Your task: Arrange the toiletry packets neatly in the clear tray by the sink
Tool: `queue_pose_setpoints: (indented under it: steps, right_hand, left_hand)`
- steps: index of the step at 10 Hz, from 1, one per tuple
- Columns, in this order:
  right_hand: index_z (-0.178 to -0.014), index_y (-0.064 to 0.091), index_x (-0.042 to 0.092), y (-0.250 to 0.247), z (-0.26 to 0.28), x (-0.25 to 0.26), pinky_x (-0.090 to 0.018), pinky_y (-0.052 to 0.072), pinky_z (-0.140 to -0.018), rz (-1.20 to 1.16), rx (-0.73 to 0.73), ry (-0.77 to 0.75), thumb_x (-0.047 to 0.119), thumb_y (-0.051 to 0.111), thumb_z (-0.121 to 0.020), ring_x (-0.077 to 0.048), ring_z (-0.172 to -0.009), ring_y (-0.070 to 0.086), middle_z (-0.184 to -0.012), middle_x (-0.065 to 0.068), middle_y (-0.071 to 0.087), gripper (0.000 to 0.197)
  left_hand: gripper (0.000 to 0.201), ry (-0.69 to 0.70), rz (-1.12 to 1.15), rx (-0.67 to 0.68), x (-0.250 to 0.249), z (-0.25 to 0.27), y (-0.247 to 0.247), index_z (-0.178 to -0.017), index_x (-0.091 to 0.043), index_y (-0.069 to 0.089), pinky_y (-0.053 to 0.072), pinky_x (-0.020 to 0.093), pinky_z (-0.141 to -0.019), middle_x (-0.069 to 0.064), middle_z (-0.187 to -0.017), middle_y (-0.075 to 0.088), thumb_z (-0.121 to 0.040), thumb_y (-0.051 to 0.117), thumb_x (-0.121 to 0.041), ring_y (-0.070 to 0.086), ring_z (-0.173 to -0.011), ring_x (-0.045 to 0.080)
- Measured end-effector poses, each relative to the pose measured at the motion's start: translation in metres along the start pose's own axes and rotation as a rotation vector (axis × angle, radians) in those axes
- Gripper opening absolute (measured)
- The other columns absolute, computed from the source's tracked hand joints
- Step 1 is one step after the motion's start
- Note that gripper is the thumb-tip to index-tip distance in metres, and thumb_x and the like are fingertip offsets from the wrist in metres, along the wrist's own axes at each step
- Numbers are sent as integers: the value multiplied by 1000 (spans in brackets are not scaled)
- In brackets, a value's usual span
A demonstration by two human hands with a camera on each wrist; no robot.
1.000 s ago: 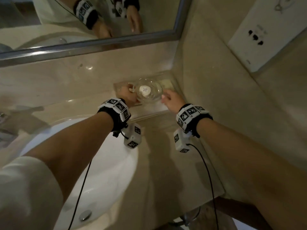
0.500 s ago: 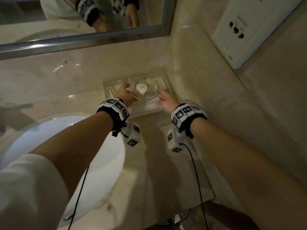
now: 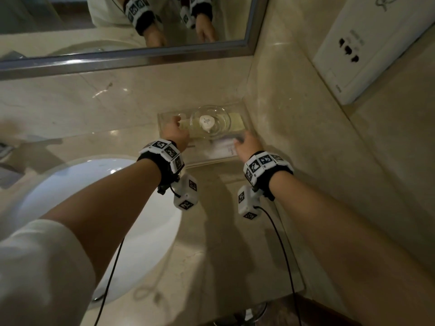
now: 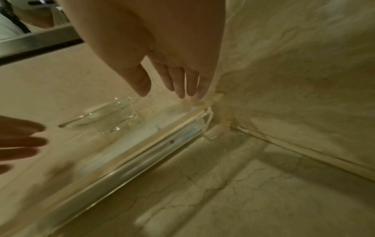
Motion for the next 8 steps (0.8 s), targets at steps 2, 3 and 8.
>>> queue_pose_setpoints:
  steps: [2,3,8]
  right_hand:
    - [-140,39,8,2,3,-7,-42,38,-108,170,-32,83,16,48,-93,-34,-132,41,-142,-17,44,49]
    - [-144,33,10,5,4,-5,-39,37,-109,-16,-59,50,6,45,-91,-32,-134,40,-146,-15,40,54]
    - [-139,38,5,6,-2,9,-40,38,-108,13,-133,-12,17,47,-94,-33,-131,42,-143,-15,43,47]
  left_hand:
    - [53,-170,-305,-78,23,-3,-24,-139,-6,33,34,47,-109,18,-144,33,-88,46,-13,36,-131,37]
    - [51,-196,-314,-24,32,-2,-22,-138,-1,31,35,48,-109,20,-144,32,-90,44,-13,38,-130,39]
    - [57,-103,-129,-87,39,1,-45,-142,-7,31,39,42,-107,17,-145,37,-88,49,-14,42,-130,34]
Point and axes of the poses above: each hand's wrist, its own z-axis away from the middle knuckle, its own y-axis out of the palm, x = y × z, the point moved 5 cm from there along -z, towards the middle knuckle
